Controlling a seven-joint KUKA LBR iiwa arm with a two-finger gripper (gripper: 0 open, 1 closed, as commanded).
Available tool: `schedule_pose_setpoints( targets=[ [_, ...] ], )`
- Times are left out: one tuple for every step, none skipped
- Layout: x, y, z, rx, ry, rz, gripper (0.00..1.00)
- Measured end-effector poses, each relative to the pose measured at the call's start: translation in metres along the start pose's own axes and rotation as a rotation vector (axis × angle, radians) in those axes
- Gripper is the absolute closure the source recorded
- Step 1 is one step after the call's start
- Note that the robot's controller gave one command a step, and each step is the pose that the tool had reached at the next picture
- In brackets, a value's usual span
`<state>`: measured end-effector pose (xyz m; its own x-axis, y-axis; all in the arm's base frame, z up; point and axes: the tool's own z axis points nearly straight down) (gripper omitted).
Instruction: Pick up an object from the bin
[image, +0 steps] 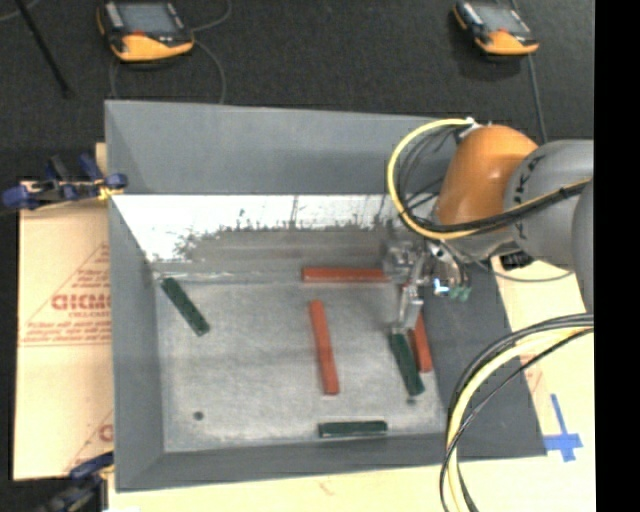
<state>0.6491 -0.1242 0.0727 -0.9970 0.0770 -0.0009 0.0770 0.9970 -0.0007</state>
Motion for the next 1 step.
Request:
schedule_pose_setpoints(
  targets=[
    [-0.0024, 0.0025, -0.0028, 0.001, -0.011, -0.003, 1.00]
  ],
)
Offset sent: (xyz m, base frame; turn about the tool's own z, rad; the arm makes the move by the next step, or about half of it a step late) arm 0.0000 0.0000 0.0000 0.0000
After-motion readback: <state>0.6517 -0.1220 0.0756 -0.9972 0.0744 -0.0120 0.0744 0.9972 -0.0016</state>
